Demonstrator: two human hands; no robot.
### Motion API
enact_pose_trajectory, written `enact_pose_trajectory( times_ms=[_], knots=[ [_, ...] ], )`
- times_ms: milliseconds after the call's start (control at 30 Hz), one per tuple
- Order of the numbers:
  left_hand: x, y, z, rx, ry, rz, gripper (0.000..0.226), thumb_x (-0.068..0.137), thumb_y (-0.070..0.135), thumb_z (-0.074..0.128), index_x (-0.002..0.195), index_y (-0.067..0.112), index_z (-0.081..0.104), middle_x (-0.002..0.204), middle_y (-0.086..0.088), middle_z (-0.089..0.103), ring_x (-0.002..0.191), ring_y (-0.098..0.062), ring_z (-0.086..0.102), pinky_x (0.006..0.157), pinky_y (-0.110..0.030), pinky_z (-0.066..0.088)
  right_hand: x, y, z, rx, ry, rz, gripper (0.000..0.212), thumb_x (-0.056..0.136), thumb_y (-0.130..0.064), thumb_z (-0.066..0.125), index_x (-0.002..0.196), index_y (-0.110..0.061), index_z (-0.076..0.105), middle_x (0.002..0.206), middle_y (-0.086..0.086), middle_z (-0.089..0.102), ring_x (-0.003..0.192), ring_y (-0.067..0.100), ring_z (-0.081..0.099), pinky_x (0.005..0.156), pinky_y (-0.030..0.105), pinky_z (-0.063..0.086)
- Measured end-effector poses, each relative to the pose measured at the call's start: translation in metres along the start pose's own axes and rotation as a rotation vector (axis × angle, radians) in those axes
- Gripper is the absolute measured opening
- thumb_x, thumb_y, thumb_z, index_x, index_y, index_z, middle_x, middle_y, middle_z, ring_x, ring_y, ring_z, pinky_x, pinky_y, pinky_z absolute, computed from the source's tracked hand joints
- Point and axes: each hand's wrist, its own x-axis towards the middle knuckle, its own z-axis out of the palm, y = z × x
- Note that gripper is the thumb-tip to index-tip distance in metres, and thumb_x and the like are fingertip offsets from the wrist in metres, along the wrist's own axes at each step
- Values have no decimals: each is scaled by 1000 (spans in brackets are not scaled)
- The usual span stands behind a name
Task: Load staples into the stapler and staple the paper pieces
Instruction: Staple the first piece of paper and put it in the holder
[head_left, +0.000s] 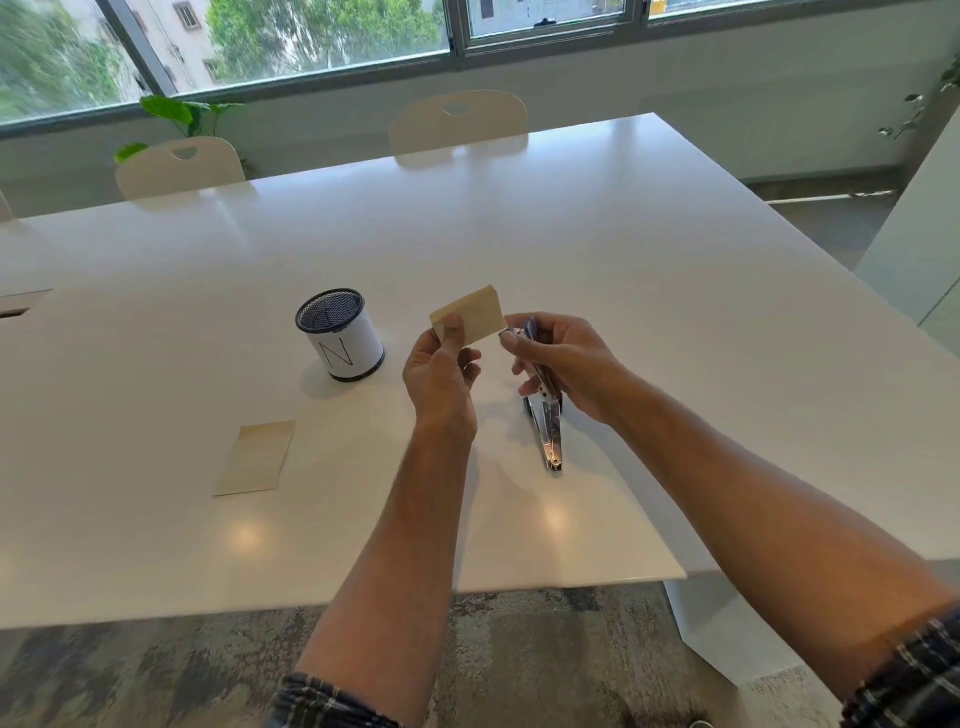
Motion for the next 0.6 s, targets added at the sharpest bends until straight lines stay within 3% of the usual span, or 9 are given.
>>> enact_pose_trajectory(
  times_ms=[167, 267, 367, 467, 600],
  knots=[
    [0, 0, 0, 2, -15, 19, 9, 95, 17, 72, 86, 17, 71, 66, 5, 68, 55, -9, 54, 58, -23, 44, -1, 0, 6, -134, 48, -35, 38, 83, -22, 87, 112, -8, 67, 68, 4, 62, 54, 14, 59, 40, 24, 42],
    [0, 0, 1, 19, -11, 37, 11, 95, 19, 72, 84, 19, 70, 65, 7, 68, 55, -8, 54, 59, -23, 45, 2, 1, 7, -130, 52, -30, 32, 93, -33, 76, 110, -8, 66, 68, 1, 57, 52, 11, 49, 41, 23, 38],
    [0, 0, 1, 33, -8, 56, 11, 95, 20, 72, 85, 20, 71, 67, 6, 69, 58, -10, 54, 62, -24, 44, 4, 1, 8, -50, 55, 2, 42, 104, -47, 53, 122, -10, 63, 89, 2, 68, 60, 12, 50, 44, 25, 36],
    [-2, 0, 2, 45, 1, 65, 9, 95, 21, 72, 86, 21, 71, 70, 6, 71, 61, -11, 55, 64, -25, 45, 5, 3, 7, -4, 18, -1, 42, 106, -43, 44, 134, -16, 60, 101, 7, 71, 63, 14, 50, 47, 24, 39],
    [-5, -2, 4, 54, 3, 73, 10, 95, 23, 73, 85, 21, 71, 67, 7, 69, 62, -12, 54, 63, -26, 45, 3, 4, 7, 45, -31, -34, 26, 108, -32, 50, 122, -26, 70, 99, 3, 73, 66, 11, 56, 57, 27, 48]
  ],
)
